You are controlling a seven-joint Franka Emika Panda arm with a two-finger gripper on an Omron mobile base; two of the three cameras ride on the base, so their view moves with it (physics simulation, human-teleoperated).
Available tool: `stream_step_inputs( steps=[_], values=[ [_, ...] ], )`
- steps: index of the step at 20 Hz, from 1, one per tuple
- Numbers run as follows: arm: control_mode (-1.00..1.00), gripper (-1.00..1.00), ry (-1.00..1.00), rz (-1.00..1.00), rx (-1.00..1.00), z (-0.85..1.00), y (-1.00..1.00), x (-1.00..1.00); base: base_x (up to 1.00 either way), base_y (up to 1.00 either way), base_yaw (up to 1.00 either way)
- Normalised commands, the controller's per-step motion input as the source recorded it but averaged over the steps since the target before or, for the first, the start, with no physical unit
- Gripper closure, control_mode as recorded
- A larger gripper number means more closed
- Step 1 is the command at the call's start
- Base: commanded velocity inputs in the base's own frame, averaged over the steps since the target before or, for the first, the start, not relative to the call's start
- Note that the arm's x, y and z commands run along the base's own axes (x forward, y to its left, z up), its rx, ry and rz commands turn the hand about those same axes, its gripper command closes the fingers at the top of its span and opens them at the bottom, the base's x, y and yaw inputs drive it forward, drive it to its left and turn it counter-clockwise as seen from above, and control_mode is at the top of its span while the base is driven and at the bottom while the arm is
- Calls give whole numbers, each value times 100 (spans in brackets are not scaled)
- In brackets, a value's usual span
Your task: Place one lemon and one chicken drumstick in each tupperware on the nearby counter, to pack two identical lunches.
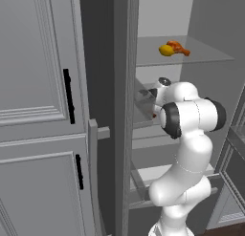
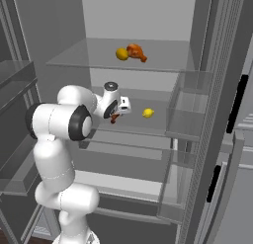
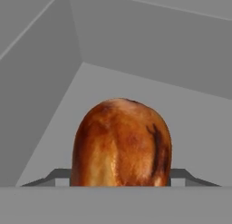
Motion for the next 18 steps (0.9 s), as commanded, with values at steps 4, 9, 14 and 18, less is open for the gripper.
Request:
stream_step_inputs(
  steps=[4, 9, 14, 18],
  values=[
    [-100, 100, 0, 0, 0, 0, 0, -5, 0, 0, 0],
    [-100, 100, -9, 0, 8, 33, -5, -85, 0, 0, 0],
    [-100, 100, -1, -3, 7, 59, -12, -100, 0, 0, 0],
    [-100, 100, 5, -6, 2, 78, -23, -94, 0, 0, 0]
  ],
)
